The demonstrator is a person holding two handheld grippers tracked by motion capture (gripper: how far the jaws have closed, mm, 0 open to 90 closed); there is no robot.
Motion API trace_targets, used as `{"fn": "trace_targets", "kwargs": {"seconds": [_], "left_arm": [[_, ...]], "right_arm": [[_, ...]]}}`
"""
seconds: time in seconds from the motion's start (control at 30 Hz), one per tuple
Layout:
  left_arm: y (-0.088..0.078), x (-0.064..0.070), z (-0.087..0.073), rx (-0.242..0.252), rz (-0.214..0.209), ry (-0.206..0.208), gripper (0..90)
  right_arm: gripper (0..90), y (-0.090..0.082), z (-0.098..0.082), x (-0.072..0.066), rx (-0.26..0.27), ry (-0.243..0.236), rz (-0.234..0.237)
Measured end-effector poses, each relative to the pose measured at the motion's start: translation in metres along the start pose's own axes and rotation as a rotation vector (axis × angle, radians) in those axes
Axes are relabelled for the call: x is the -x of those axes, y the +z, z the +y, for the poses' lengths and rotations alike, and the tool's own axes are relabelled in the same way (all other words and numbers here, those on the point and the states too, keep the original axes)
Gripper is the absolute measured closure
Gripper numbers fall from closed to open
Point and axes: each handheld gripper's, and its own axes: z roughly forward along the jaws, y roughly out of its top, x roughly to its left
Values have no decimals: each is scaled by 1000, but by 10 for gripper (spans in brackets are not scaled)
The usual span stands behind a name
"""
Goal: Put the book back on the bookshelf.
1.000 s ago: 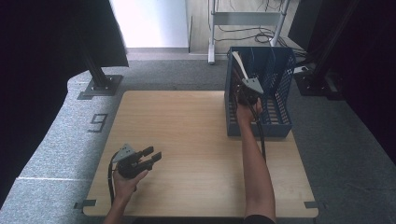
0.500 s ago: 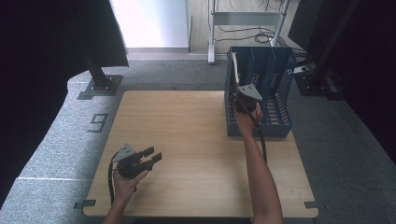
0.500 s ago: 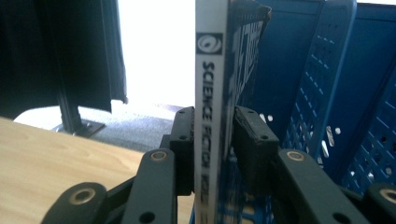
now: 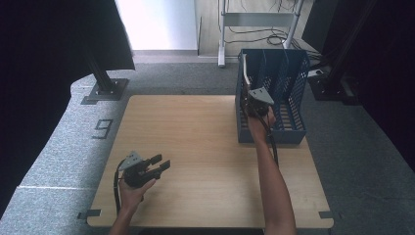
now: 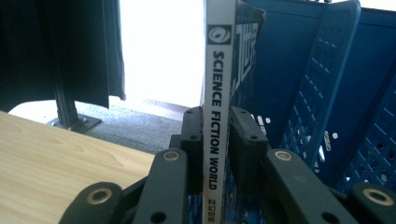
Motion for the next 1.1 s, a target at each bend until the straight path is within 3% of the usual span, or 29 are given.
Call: {"fn": "trace_targets", "kwargs": {"seconds": [0.4,0.8,1.1], "left_arm": [[-1,-2,0,1,7,-6,492],[1,0,-1,-4,2,3,492],[3,2,-1,-10,0,8,492]], "right_arm": [[732,11,4,3,3,-4,28],[601,5,-2,0,-12,-16,73],[535,0,-5,2,-25,-8,67]]}}
